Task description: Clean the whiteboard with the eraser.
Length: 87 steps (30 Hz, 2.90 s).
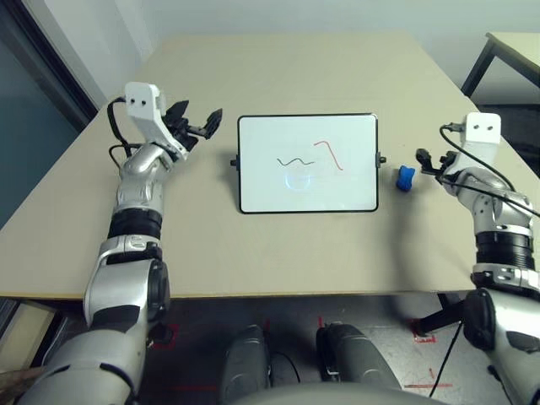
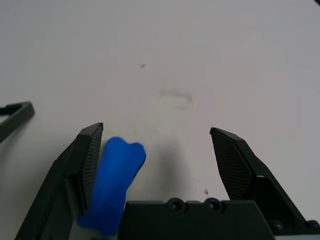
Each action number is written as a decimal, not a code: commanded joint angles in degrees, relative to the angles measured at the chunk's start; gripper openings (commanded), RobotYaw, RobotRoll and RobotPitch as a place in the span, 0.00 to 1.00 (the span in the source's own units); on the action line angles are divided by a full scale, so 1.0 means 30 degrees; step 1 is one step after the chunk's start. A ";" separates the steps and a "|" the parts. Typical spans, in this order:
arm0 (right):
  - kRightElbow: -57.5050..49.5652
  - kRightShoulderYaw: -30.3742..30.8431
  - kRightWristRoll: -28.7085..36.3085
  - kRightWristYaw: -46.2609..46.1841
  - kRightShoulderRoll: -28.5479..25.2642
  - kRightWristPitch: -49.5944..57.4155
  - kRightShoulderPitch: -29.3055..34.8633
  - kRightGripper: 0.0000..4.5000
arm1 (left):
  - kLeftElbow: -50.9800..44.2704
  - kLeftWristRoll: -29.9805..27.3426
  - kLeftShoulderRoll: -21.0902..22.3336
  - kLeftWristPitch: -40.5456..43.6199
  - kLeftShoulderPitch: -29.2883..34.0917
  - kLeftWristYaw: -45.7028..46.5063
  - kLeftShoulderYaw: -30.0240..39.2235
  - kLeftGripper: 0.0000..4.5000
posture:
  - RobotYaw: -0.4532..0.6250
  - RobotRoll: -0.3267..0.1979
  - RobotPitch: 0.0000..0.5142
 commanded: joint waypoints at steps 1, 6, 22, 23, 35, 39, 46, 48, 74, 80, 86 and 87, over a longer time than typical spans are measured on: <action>-0.0960 0.0536 -0.0021 -0.0046 0.0349 0.1571 0.0312 0.99 | -0.1304 -0.0136 -0.0409 0.1357 -0.0552 -0.1387 -0.1003 1.00 | 0.27 0.62 0.12; -0.1418 0.1186 -0.0154 0.0222 0.0702 0.2536 0.0463 0.99 | -0.3133 -0.0114 -0.1449 0.2876 -0.0910 -0.3136 -0.2615 1.00 | 0.28 0.62 0.12; 0.0634 0.1524 -0.1232 0.0221 0.1176 0.1872 0.0725 0.81 | -0.6073 0.0034 -0.2195 0.5757 0.0778 -0.4821 -0.4673 1.00 | 0.30 0.62 0.12; 0.0656 0.1535 -0.1269 0.0196 0.1239 0.1867 0.0719 0.71 | -0.6044 0.0028 -0.2188 0.5766 0.0762 -0.4814 -0.4635 1.00 | 0.30 0.62 0.12; 0.0714 0.0891 -0.1754 -0.0310 0.1022 0.0662 0.0213 0.13 | -0.5664 0.0160 -0.2016 0.5501 0.0695 -0.4919 -0.4586 1.00 | 0.29 0.62 0.09; -0.1372 0.1038 -0.1141 0.0554 0.0794 -0.0234 -0.1603 0.13 | -0.5825 0.0184 -0.1775 0.5507 0.0866 -0.5075 -0.4603 1.00 | 0.28 0.62 0.08; -0.5161 0.3442 0.0354 0.2485 0.2154 0.3260 -0.2510 0.13 | -0.5941 0.0296 -0.1387 0.5567 0.1081 -0.5242 -0.4662 1.00 | 0.28 0.62 0.08; -0.5803 0.4138 0.0549 0.2856 0.2174 0.4659 -0.2228 0.13 | -0.5995 0.0283 -0.1286 0.5621 0.1083 -0.5273 -0.4667 1.00 | 0.28 0.62 0.08; -0.7436 0.7051 -0.0272 0.2848 0.2623 0.8846 -0.0196 0.12 | -0.7139 0.0136 -0.1076 0.6679 0.1449 -0.5139 -0.4705 1.00 | 0.30 0.62 0.12; -0.8498 0.7940 -0.0268 0.3086 0.2956 0.9806 0.0697 0.12 | -0.6918 0.0163 -0.0943 0.6606 0.1480 -0.5135 -0.4591 1.00 | 0.30 0.62 0.13; -0.6879 0.7046 -0.0936 0.2979 0.2423 0.7818 -0.0936 0.12 | -0.7162 0.0052 -0.0579 0.6807 0.1563 -0.5117 -0.4366 1.00 | 0.31 0.62 0.17; -0.6379 0.6876 -0.1025 0.2963 0.2337 0.7378 -0.1392 0.12 | -0.7229 0.0026 -0.0498 0.6841 0.1616 -0.5118 -0.4337 1.00 | 0.31 0.62 0.17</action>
